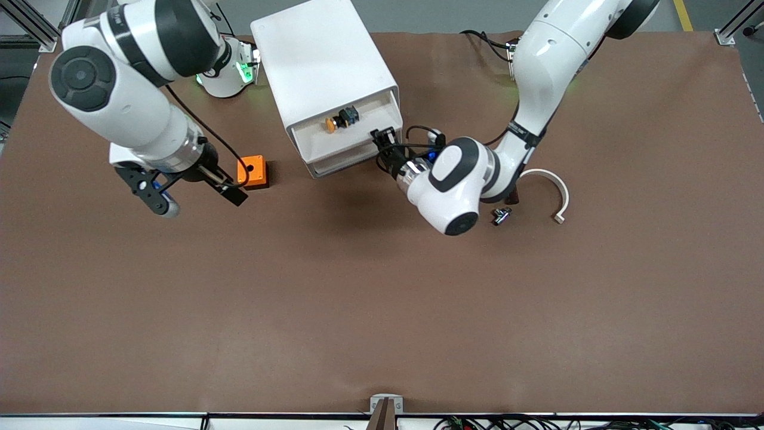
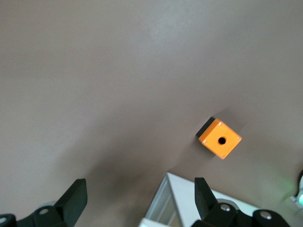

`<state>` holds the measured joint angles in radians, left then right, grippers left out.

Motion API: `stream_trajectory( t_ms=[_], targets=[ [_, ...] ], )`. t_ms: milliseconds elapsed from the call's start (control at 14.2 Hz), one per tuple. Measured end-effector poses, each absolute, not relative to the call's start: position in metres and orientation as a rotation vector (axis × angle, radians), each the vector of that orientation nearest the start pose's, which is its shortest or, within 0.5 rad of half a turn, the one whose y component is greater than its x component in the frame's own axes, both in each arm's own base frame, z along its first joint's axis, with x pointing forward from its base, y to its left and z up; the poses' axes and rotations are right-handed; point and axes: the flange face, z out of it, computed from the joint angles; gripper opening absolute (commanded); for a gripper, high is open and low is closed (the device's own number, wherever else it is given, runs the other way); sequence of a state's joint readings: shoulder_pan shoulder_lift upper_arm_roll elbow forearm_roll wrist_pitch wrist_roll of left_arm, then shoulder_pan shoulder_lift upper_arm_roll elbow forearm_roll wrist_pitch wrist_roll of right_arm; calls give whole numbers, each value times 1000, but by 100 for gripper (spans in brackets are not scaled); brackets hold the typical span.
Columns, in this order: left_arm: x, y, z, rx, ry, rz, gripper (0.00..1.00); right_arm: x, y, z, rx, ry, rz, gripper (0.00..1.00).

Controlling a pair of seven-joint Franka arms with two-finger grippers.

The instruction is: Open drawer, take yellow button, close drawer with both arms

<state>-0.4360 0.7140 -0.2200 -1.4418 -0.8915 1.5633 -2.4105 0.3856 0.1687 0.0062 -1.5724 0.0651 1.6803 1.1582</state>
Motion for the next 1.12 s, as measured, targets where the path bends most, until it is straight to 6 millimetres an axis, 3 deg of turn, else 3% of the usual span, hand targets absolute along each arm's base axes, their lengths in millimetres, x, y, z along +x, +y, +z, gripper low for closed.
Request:
stream_trajectory(
  t_ms=[141,211,281,351,492,632,914,1124],
  targets=[
    [524,-437,293,1561,2658,-1820,0,548,269,531,-2884,1214,127,100],
    [531,-432,293,1544,2653,-1820,22,540,286,528,-2872,1230,119,100],
    [536,-430,293,1537,2647,-1819,74,531,306,525,-2857,1246,108,100],
    [538,-430,293,1540,2632,-1815,100,521,327,521,-2835,1265,94,100],
    [541,-432,297,1545,2615,-1807,100,496,371,508,-2801,1290,74,100],
    [543,-431,300,1548,2610,-1798,100,473,403,494,-2808,1292,81,100],
    [557,-410,297,1691,2516,-1680,100,439,445,463,-2863,1294,117,100],
    [567,-386,291,2039,2357,-1400,100,421,460,449,-2879,1331,130,100]
  ],
)
